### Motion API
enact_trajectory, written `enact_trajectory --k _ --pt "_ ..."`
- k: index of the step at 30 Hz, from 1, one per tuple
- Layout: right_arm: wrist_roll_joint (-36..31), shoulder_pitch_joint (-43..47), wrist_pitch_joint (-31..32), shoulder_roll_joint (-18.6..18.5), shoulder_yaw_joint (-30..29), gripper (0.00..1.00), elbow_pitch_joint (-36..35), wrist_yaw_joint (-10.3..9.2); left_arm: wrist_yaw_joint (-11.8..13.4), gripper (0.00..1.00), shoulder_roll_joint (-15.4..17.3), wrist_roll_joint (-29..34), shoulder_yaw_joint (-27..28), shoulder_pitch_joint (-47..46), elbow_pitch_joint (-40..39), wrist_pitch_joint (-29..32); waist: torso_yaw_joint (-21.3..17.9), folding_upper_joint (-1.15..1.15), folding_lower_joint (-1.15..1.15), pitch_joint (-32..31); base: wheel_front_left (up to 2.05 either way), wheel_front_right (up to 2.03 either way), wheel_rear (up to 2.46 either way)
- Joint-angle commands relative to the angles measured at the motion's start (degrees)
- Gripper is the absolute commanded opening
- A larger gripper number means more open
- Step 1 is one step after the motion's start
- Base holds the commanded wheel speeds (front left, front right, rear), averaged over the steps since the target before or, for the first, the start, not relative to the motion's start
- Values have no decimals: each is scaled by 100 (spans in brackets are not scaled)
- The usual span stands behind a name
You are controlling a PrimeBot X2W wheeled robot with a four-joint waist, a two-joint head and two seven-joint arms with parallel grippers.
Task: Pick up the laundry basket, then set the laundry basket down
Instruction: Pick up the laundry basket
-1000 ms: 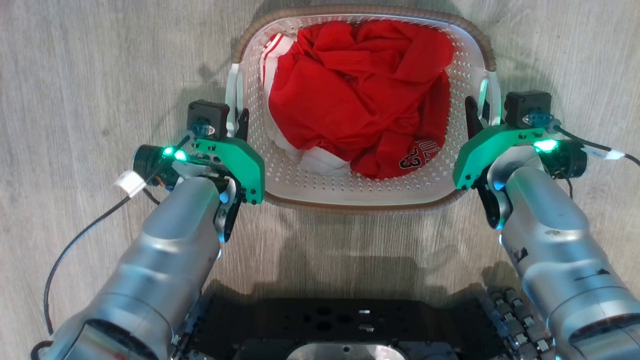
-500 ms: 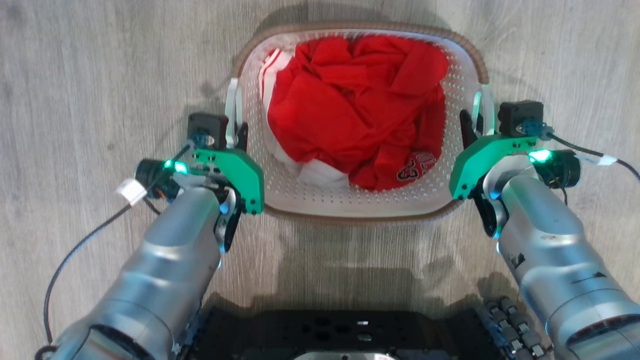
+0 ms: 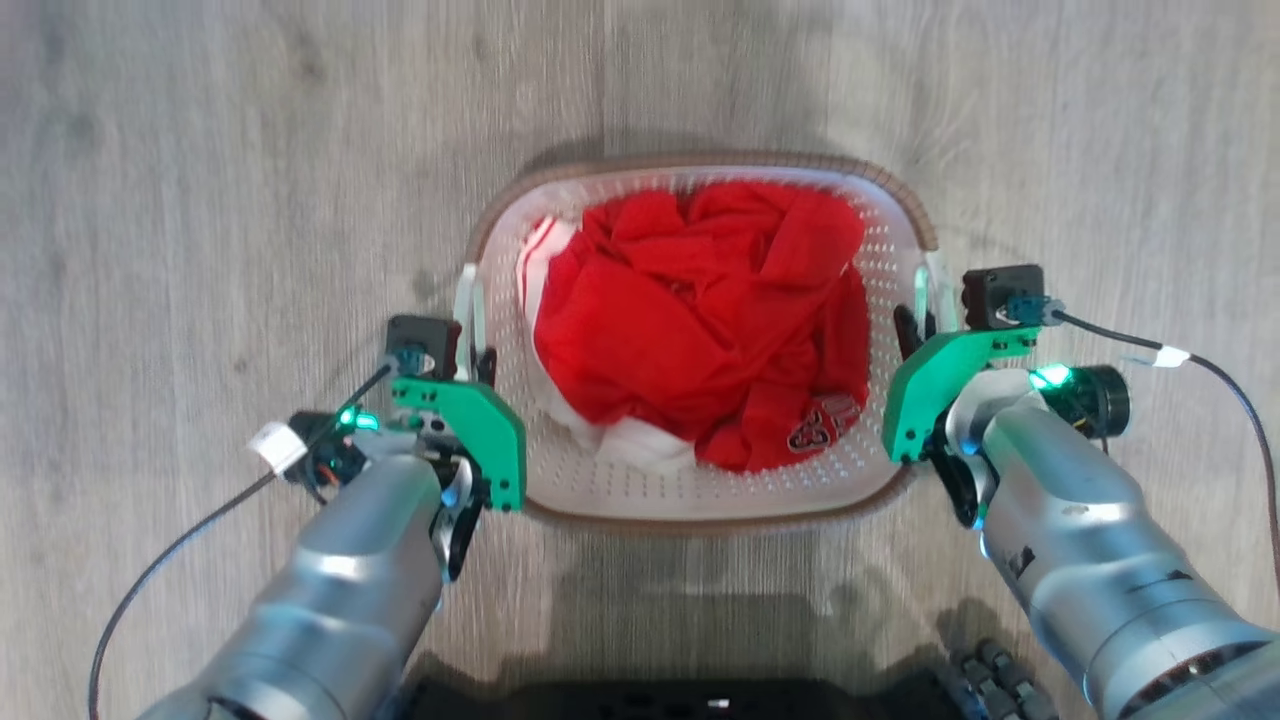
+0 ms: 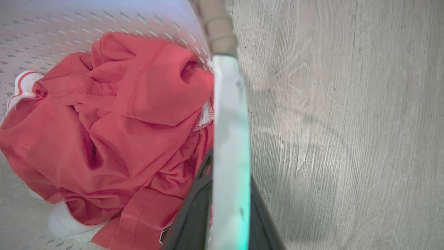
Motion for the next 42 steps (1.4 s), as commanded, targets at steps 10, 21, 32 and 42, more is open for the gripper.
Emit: enact_trajectory --k 10,21,32,42 --pt "649 659 408 50 701 0 136 34 -14 0 165 -387 -300 509 190 336 -86 0 1 -1031 0 0 0" --pt "1097 1133 894 50 1166 0 279 34 -81 0 165 -698 -628 1024 247 703 -135 0 1 -1972 0 0 0" --pt "1450 1549 1401 50 1575 0 344 34 -90 0 165 -954 -944 1472 231 1025 -88 0 1 -3081 0 0 0" --pt "1695 1874 1456 50 1869 0 314 34 -116 0 165 -1115 -1105 1718 330 1045 -147 0 1 -3655 0 0 0"
